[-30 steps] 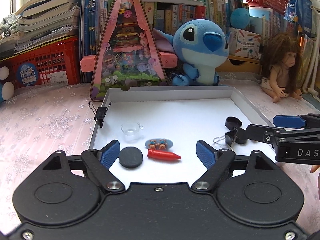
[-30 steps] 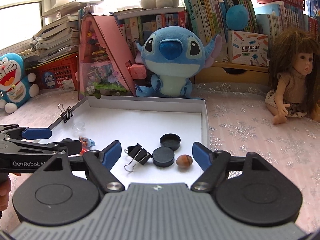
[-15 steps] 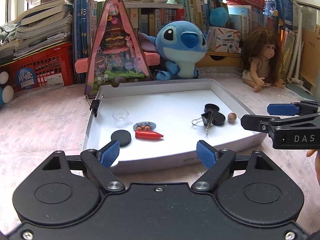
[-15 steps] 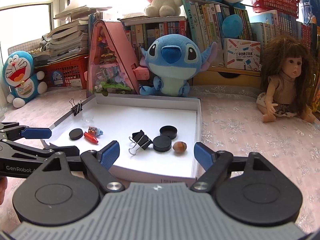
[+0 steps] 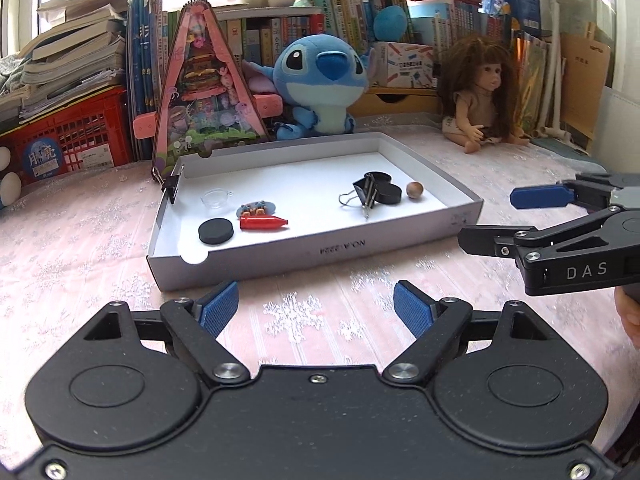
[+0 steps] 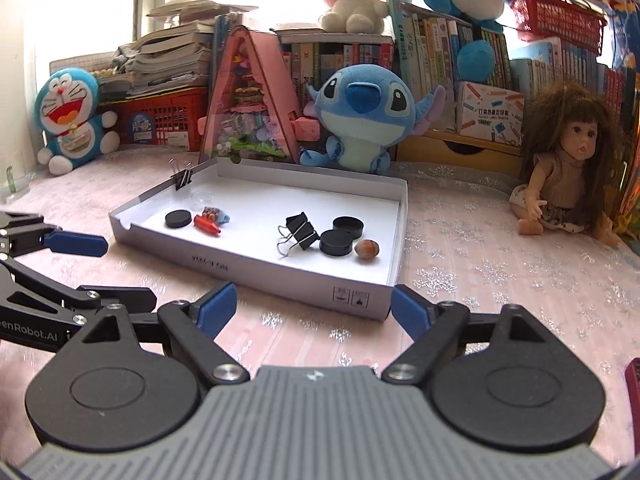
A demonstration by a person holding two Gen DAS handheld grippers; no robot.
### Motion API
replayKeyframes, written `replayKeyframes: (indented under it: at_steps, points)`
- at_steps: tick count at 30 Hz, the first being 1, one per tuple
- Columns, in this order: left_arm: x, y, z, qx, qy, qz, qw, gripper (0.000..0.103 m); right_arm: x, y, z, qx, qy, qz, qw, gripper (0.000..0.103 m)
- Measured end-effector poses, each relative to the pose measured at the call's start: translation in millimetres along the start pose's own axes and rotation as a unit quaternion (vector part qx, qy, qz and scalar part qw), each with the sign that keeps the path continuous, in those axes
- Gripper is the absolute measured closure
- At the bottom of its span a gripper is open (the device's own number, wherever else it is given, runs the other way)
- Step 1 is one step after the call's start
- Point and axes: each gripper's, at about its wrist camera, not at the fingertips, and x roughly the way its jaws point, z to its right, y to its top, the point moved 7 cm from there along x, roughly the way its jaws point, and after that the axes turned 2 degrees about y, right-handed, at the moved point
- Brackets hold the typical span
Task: Organize rigid objects
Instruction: 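Move both tools back toward the remaining red crayon, nut and blue clip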
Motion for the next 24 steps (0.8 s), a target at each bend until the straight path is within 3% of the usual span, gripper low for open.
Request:
replayKeyframes:
  at_steps: [14,20,24]
  points:
    - [-37.0,-34.4,15.8,0.043,-0.017,0.016,0.9988,0.018,-37.9,-37.6,-29.0,-0.093,0.004,0.007,0.996,0.004]
    - [-40.4,-45.0,21.0,0.047,-0.031,0.01,0.9983,0.019,-45.5,-49.6,-35.3,-0.102,0.01,0.007,0.995,0.001]
    - [-38.0,-50.5,24.7,0.053,-0.038,0.001,0.9979,0.026,-46.1,-56.5,-32.4,-0.101,-0.008,0.006,0.995,0.001]
